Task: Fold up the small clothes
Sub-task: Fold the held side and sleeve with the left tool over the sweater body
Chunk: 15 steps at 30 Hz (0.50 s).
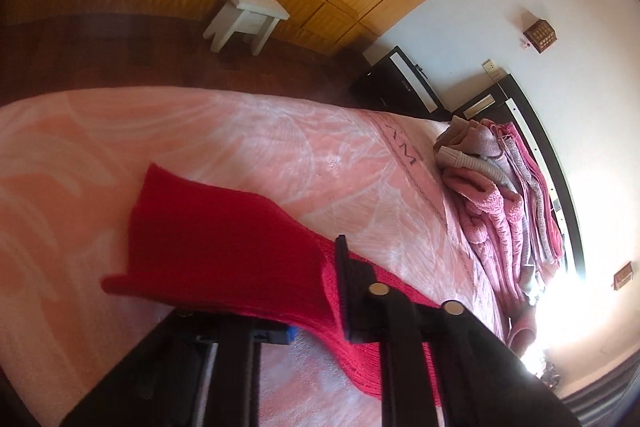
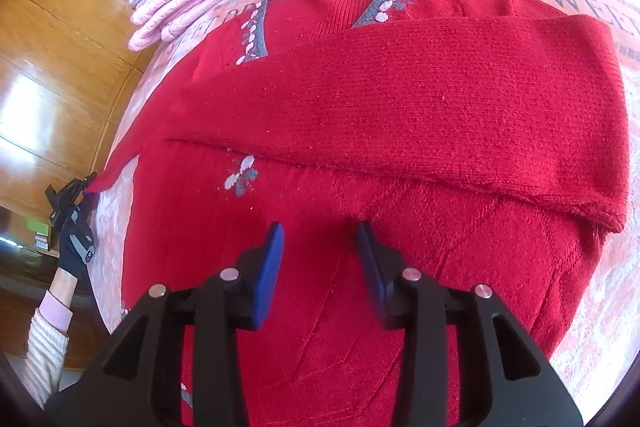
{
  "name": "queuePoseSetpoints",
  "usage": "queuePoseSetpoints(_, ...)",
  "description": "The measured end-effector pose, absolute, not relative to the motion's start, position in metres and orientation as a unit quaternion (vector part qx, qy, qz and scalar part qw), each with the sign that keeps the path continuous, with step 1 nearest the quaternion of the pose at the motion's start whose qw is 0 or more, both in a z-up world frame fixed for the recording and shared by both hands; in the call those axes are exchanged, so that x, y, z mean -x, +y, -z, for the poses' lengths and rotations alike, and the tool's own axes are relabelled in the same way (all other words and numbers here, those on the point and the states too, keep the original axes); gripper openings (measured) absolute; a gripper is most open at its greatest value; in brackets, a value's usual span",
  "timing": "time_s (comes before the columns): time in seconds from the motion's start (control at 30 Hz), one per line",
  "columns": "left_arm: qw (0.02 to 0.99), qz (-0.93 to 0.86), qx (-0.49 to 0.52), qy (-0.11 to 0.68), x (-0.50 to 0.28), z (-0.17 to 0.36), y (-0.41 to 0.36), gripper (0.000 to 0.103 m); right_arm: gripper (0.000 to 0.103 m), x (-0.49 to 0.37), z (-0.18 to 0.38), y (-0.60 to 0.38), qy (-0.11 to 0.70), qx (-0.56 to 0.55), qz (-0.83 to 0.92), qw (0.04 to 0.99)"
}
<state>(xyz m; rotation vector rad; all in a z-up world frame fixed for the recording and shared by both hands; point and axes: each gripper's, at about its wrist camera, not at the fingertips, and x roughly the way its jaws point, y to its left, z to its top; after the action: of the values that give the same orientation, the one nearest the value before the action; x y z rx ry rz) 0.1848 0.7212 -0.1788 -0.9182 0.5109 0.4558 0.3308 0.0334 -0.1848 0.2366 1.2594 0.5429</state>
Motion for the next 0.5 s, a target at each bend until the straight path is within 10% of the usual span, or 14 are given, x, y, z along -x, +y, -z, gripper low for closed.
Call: queuePoseSetpoints(0.5,0.923,-0.020,0.295,0.245,-0.265,0.095,0.549,0.005,0.040,-0.324,0.175,-0.016,0.565,-0.136,-0.222,0.783)
